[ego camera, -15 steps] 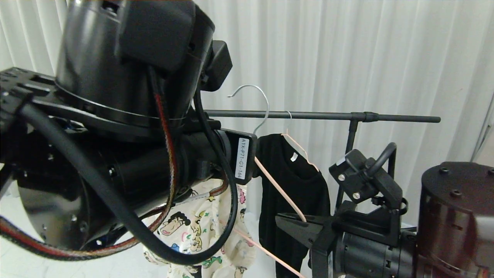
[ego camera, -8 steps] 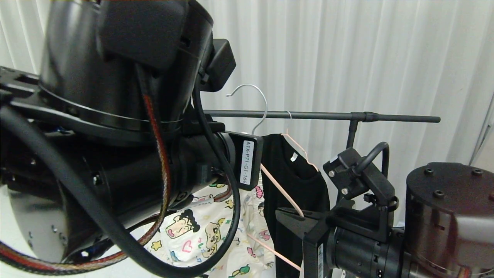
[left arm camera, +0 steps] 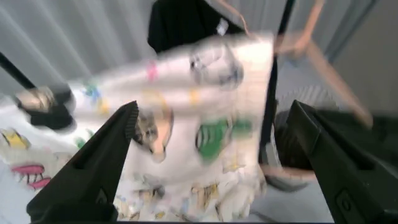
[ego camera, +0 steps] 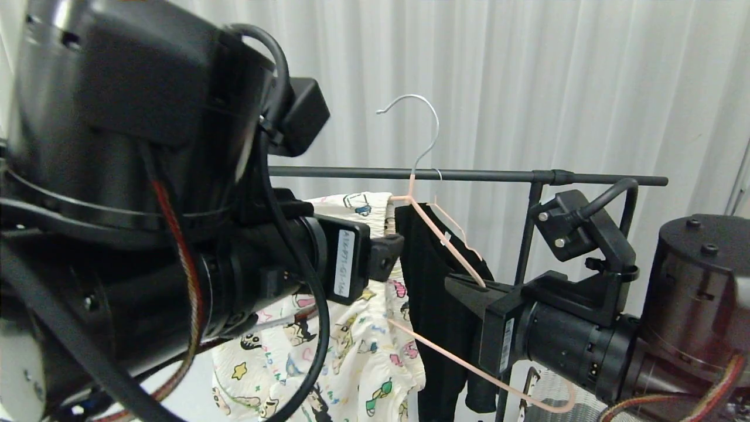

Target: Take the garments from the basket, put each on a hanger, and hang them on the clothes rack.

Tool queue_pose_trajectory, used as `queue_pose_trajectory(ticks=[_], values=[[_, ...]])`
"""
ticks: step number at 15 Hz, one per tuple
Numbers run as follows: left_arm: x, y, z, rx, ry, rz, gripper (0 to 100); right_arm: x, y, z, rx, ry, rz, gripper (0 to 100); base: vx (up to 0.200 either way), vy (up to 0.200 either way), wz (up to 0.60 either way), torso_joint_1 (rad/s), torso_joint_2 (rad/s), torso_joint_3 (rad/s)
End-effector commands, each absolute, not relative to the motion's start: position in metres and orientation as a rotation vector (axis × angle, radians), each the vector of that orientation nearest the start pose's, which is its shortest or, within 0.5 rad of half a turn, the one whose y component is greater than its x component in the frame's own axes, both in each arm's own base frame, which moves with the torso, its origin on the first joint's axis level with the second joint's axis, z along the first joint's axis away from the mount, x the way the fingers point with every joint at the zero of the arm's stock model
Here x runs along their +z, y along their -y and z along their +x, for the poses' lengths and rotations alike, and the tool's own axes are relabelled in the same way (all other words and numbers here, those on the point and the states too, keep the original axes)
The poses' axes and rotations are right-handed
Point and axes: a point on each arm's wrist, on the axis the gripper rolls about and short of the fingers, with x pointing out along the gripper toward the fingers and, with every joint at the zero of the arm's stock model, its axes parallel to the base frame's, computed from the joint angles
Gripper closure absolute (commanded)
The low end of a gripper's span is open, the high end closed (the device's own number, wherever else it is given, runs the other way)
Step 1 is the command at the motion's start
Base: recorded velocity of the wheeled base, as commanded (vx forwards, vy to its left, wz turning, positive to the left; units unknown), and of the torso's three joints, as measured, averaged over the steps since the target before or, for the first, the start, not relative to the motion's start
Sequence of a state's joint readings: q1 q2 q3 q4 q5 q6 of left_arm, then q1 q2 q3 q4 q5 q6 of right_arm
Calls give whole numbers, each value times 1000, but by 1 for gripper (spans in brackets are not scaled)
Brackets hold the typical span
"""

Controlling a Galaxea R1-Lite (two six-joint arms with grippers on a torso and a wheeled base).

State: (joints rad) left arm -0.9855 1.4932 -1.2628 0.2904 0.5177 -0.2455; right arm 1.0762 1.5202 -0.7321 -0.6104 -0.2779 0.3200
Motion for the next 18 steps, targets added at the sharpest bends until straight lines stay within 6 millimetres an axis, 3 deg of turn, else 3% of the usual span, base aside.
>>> queue_pose_trajectory(ticks=[1,5,7,10,13,16,18], values=[[289,200,134,-452,-413,107,0,216,-222,131,753,-252,202,100,0,0,0,0,0,0],[284,203,124,-489,-423,127,0,216,-211,130,734,-245,198,100,0,0,0,0,0,0],[280,189,117,-493,-427,142,0,214,-200,127,728,-235,174,100,0,0,0,0,0,0],[284,136,95,-670,-394,166,0,204,-177,113,746,-228,97,100,0,0,0,0,0,0],[276,100,99,-742,-362,260,0,201,-164,98,808,-221,82,100,0,0,0,0,0,0],[276,101,98,-966,-366,233,0,195,-158,83,881,-200,-5,100,0,0,0,0,0,0],[268,106,103,-1019,-376,297,0,193,-155,75,917,-190,-29,100,0,0,0,0,0,0]])
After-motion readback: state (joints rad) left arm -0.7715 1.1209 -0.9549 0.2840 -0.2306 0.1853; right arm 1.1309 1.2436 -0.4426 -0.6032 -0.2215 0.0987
